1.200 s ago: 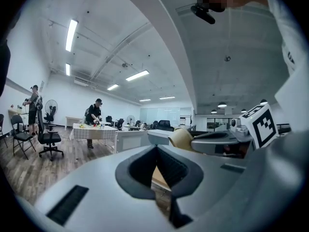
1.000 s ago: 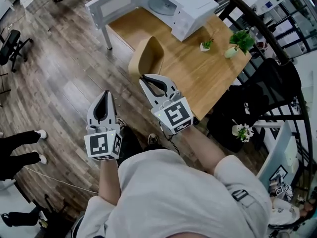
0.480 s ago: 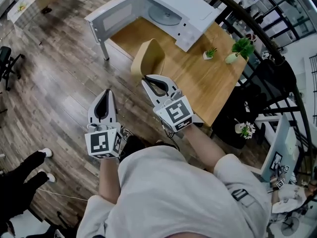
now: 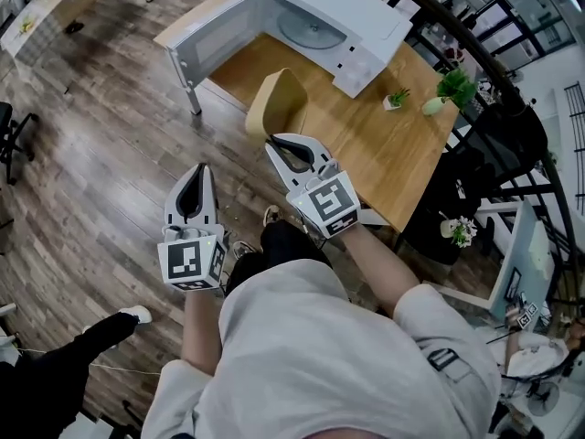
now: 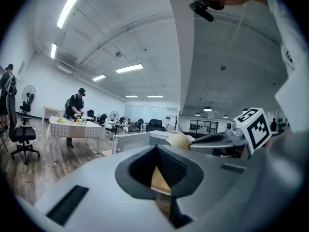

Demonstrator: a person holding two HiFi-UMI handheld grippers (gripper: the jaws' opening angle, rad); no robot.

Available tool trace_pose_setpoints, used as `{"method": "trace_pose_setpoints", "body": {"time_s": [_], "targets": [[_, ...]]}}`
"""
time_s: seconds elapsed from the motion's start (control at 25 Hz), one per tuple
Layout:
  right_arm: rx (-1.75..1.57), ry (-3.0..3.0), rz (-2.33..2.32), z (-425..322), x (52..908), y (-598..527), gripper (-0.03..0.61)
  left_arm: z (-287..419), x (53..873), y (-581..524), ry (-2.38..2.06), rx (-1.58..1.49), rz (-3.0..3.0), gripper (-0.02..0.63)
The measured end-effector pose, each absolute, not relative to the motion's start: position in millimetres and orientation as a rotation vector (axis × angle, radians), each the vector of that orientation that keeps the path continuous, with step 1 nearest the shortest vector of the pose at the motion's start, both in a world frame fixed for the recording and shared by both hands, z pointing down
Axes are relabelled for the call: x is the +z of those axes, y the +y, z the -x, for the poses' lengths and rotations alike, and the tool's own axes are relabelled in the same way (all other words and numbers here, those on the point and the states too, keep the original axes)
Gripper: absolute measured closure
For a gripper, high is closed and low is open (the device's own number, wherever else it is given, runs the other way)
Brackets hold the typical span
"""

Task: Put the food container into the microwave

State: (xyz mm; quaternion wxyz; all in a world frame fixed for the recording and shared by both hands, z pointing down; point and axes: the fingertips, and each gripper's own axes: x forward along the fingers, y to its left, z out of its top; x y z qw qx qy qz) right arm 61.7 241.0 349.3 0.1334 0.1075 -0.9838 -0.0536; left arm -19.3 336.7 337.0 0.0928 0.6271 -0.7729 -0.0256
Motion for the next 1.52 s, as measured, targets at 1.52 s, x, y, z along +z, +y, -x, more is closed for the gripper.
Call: {"method": "trace_pose_setpoints", "body": {"time_s": [1.52], "targets": [[-0.02,-2.739,-0.308,-12,429,9,0.555,69,398,46,-2.006,0.225,-2.0,0.601]]}}
